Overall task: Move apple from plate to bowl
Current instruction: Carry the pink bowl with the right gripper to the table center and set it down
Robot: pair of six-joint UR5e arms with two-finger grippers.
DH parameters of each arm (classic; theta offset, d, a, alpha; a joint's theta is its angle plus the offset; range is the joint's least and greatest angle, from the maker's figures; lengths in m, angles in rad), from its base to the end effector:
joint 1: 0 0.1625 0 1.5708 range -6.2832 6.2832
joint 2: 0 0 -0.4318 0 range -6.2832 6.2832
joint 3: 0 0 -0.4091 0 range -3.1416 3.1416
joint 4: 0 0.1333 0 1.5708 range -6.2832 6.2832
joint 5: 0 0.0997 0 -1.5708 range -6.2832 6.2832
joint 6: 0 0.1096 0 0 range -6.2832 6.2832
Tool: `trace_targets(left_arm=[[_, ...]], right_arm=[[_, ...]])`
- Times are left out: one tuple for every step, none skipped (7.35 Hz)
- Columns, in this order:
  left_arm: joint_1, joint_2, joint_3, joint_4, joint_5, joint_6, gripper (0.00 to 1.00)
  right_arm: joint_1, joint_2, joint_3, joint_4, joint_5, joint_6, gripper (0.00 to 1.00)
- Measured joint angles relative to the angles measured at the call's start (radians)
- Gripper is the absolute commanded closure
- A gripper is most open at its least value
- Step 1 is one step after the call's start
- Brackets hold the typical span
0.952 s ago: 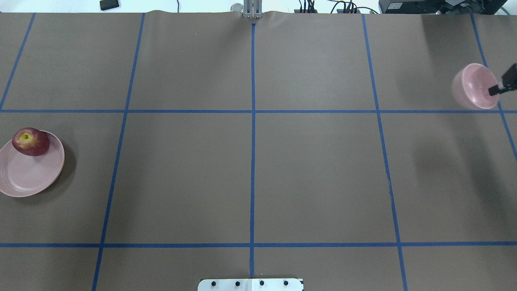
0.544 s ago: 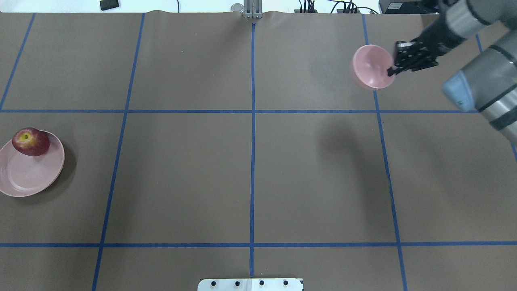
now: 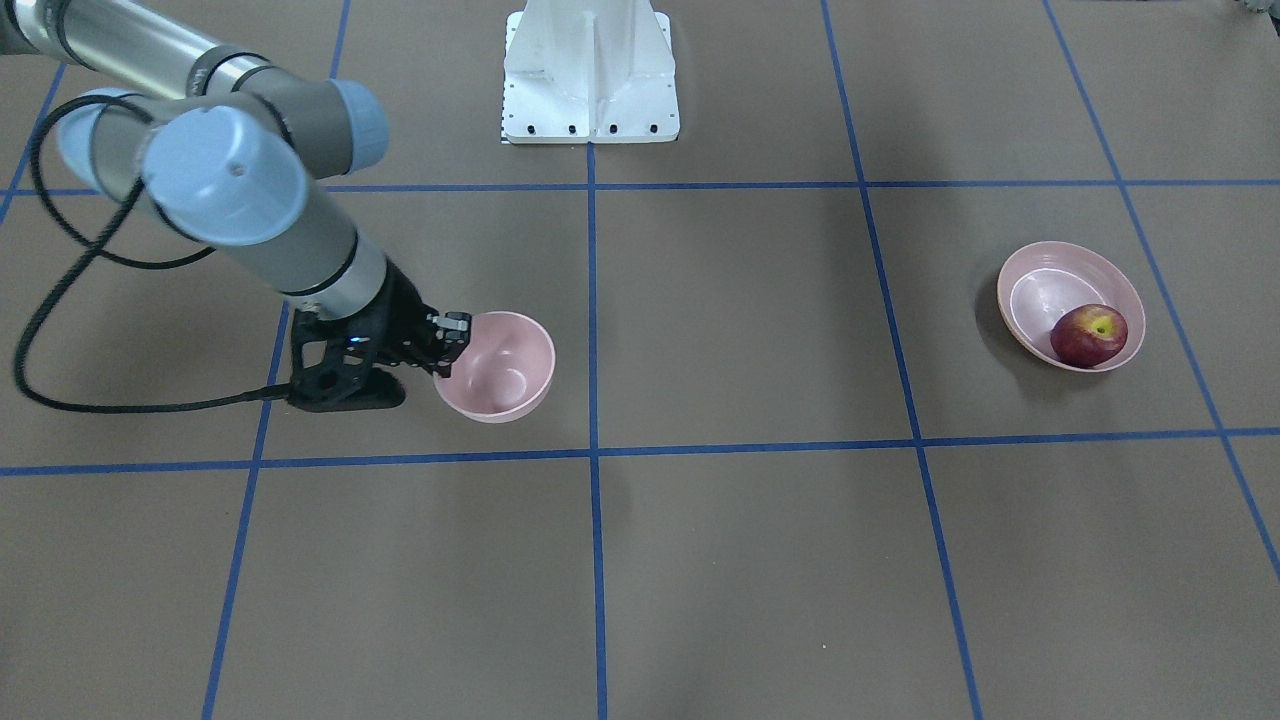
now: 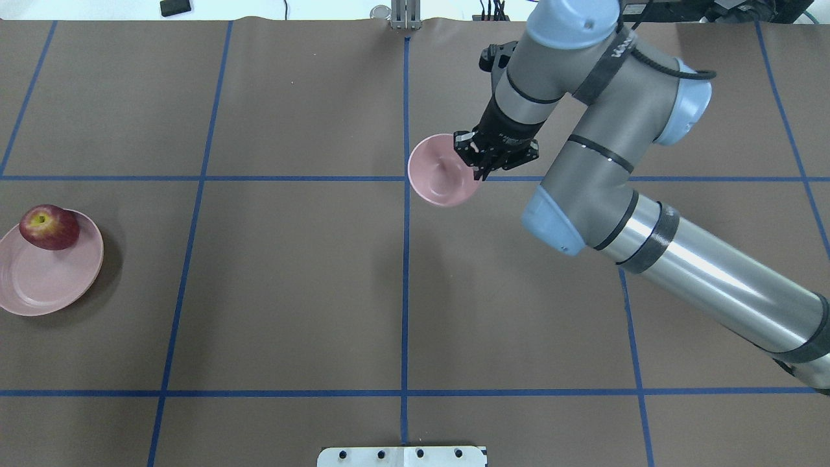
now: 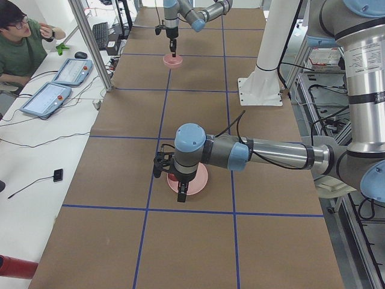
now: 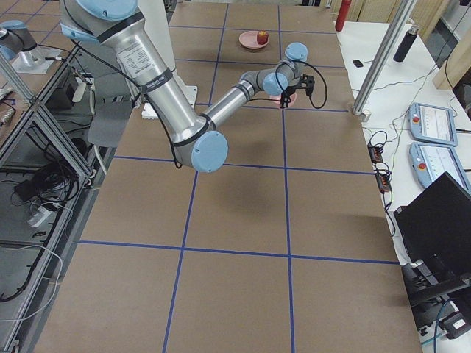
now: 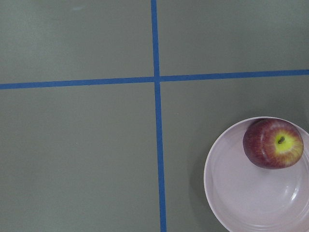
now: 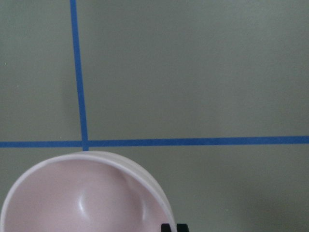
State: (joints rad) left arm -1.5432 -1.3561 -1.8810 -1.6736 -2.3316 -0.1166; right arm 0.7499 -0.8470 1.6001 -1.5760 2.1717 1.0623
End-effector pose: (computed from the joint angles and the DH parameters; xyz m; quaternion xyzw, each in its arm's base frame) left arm -0.0459 -0.4301 0.6036 0.0651 0.3751 -0.0044 0.9247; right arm -0.4775 -0.5422 0.2047 -0.0174 -0.4442 -0.0003 0.8957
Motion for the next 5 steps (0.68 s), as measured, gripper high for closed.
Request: trace_targets(left_arm=[[0.000, 0.000, 0.002, 0.000, 0.000, 0.000, 0.02], [0.000, -0.001, 0.003, 0.001, 0.000, 0.000, 0.02], [0.000, -0.001, 0.002, 0.001, 0.000, 0.000, 0.02], [0.000, -0.002, 0.002, 0.001, 0.000, -0.004, 0.02], [0.000, -0.003, 0.002, -0.002, 0.000, -0.011, 0.02]], right_arm=[[-0.035, 0.010, -0.002, -0.014, -0.027, 0.001, 1.00], [-0.057, 0.021, -0.017, -0.018, -0.050, -0.001, 1.00], [-0.069, 0.040, -0.053, -0.010, -0.064, -0.004, 1.00], [-0.079, 0.057, -0.096, 0.011, -0.072, -0.004, 1.00], [-0.091, 0.066, -0.128, 0.037, -0.078, -0.004, 1.00]])
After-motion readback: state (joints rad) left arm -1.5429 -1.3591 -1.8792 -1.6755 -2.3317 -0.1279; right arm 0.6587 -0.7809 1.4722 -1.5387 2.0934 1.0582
